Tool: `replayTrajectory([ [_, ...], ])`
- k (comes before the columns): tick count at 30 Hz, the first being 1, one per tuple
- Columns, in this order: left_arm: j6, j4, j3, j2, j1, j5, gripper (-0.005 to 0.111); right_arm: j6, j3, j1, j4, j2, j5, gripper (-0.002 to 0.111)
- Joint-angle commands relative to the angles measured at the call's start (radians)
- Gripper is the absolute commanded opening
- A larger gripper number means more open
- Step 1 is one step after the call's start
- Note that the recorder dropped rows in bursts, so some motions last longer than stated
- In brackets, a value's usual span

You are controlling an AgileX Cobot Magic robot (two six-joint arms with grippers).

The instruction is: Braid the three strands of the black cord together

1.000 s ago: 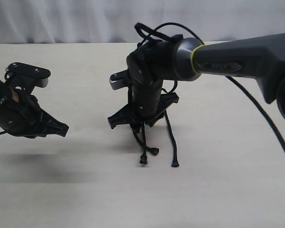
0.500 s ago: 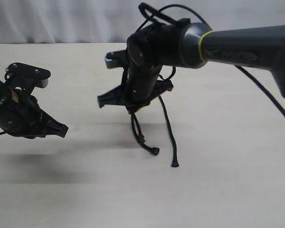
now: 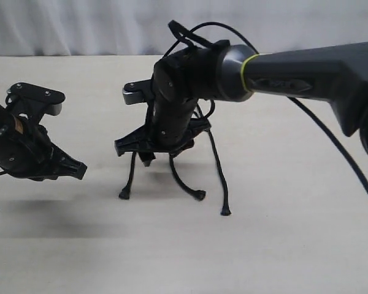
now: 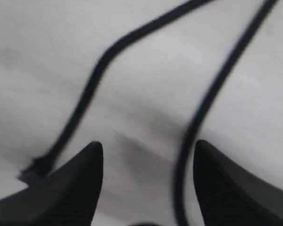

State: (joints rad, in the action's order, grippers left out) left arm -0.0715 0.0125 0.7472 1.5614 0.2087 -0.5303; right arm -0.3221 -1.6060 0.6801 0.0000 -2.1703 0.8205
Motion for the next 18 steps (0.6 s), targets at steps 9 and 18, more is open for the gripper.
replayTrajectory([
  [9, -0.005, -0.005, -0.006, -0.005, 0.002, -0.024, 0.0, 0.05, 0.126, -0.004, -0.196, 0.0, 0.101, 0.047],
  [18, -0.005, -0.024, -0.006, -0.005, 0.002, -0.013, 0.0, 0.065, 0.111, -0.008, -0.224, 0.04, 0.131, 0.022],
])
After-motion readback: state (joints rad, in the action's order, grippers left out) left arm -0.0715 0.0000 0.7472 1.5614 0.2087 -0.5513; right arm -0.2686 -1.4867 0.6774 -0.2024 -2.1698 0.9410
